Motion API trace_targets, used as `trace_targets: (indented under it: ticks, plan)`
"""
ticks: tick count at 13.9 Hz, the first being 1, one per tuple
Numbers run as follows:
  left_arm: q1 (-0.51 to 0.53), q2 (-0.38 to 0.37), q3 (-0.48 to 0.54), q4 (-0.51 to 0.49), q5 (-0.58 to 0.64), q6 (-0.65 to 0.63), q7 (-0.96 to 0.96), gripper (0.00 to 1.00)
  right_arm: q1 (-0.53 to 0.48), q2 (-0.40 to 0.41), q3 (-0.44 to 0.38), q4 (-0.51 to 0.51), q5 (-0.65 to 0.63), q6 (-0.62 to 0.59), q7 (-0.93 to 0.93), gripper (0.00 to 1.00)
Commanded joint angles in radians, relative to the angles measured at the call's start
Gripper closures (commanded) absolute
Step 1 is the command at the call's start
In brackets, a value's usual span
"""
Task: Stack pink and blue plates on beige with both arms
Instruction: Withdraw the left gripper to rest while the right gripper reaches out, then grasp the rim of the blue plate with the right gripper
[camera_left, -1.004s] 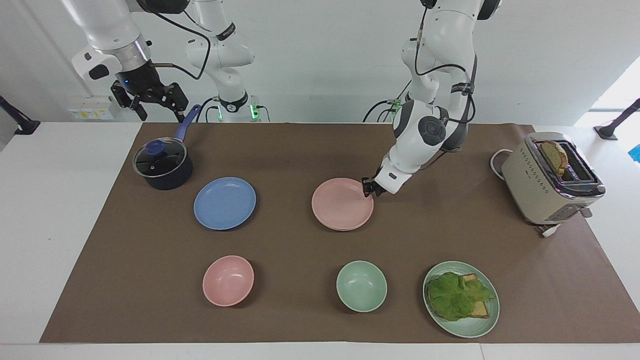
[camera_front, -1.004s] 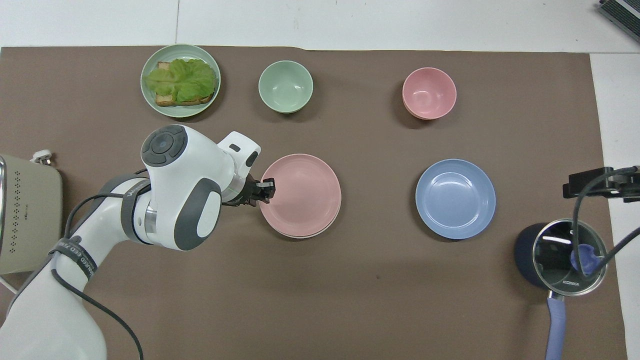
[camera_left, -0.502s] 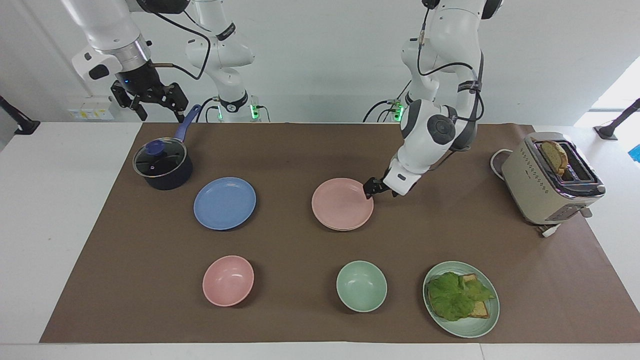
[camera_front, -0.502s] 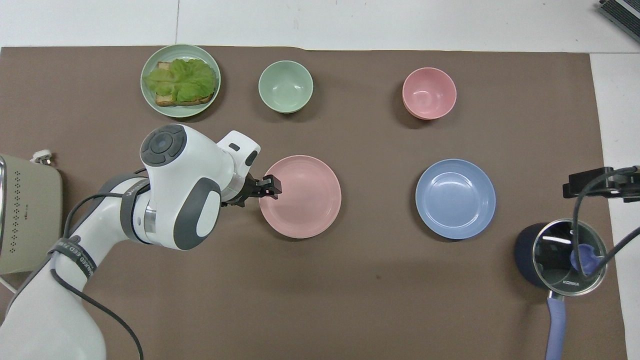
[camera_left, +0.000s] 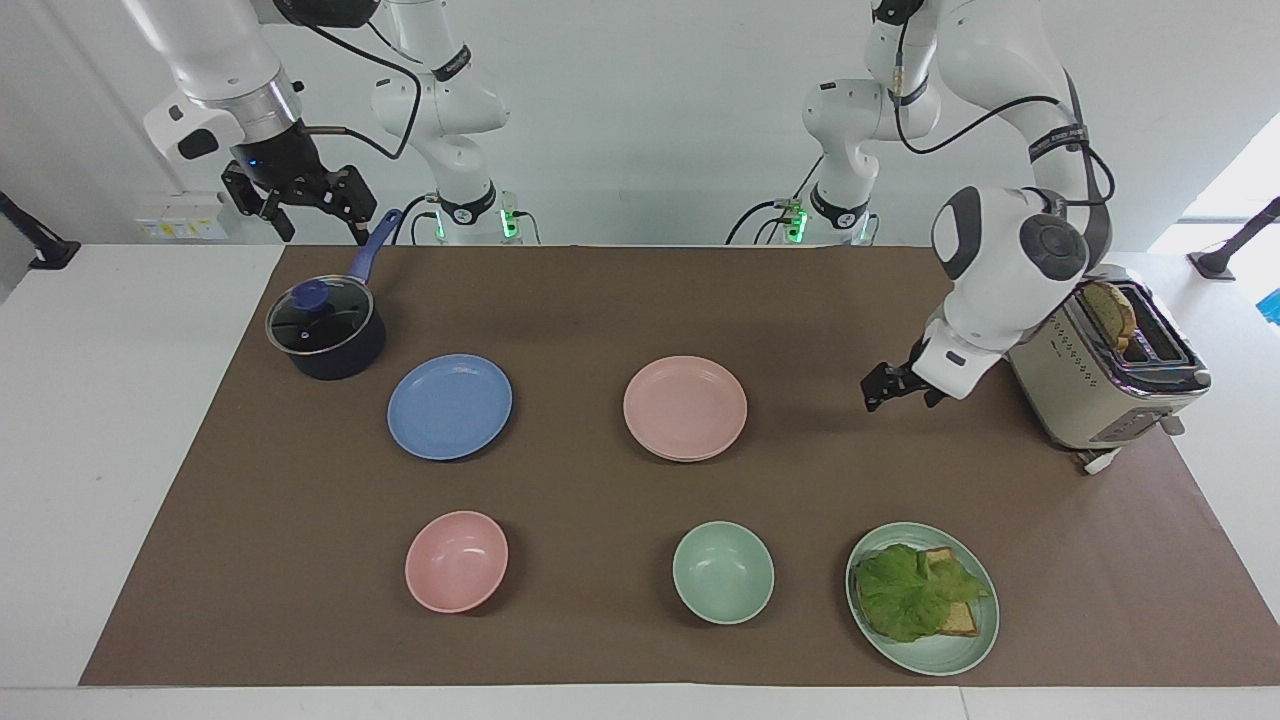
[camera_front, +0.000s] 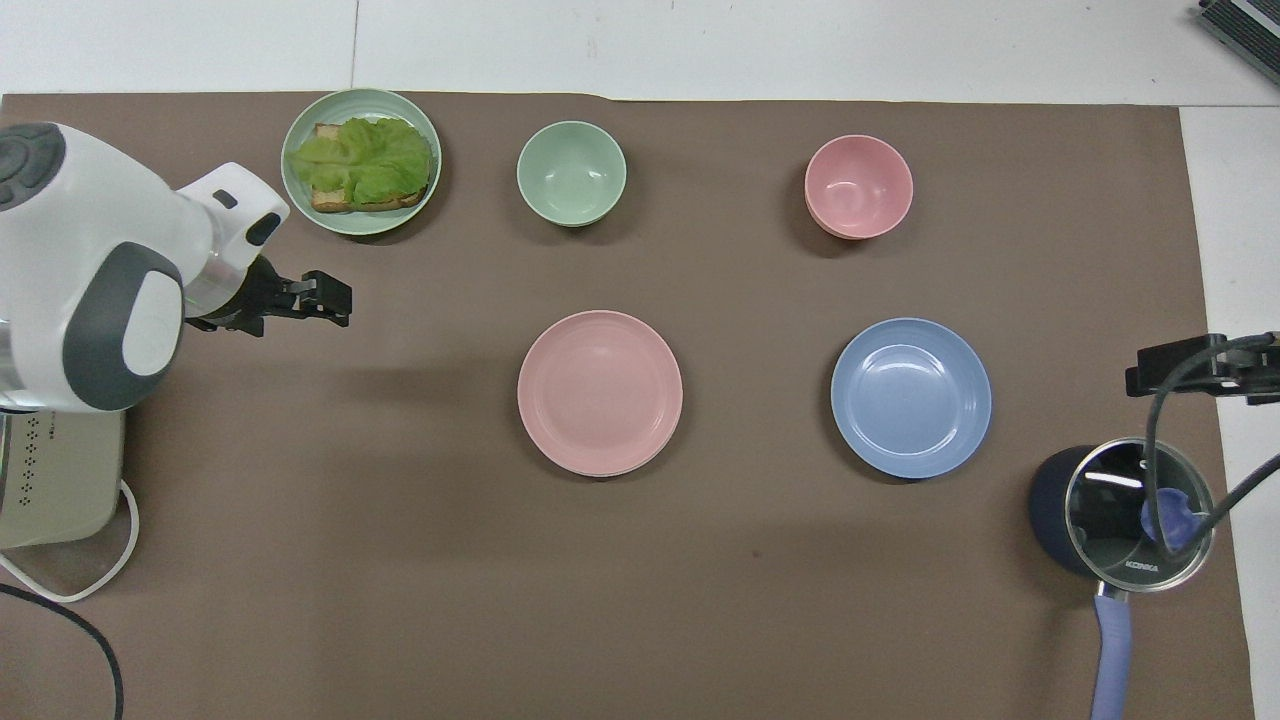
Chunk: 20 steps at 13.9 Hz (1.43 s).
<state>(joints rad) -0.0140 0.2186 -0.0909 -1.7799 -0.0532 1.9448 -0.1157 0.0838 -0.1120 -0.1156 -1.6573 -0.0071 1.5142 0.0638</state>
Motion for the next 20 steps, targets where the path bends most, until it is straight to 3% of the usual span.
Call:
trace_targets:
  ticks: [1,5,9,11,14,20]
  plan:
    - [0.049,-0.016,-0.01,0.042,0.03,-0.056,0.044,0.0,-0.01,0.018,-0.006,0.029,0.004,0.001,-0.032,0.0]
    - [0.075,-0.025,-0.01,0.161,0.055,-0.179,0.083,0.0,-0.006,0.032,-0.003,0.027,0.009,0.038,-0.032,0.0]
    - [0.074,-0.1,-0.01,0.208,0.087,-0.291,0.083,0.0,-0.002,0.025,-0.003,-0.154,0.007,0.211,-0.036,0.0]
    - [0.074,-0.152,-0.01,0.208,0.078,-0.316,0.074,0.0,-0.007,0.061,-0.003,-0.255,0.009,0.343,-0.048,0.0]
    - [0.068,-0.203,-0.012,0.205,0.078,-0.337,0.073,0.0,-0.035,0.161,-0.003,-0.329,0.048,0.505,-0.111,0.0]
    - [0.081,-0.203,-0.009,0.204,0.076,-0.334,0.074,0.0,-0.05,0.271,-0.003,-0.453,0.09,0.73,-0.197,0.0]
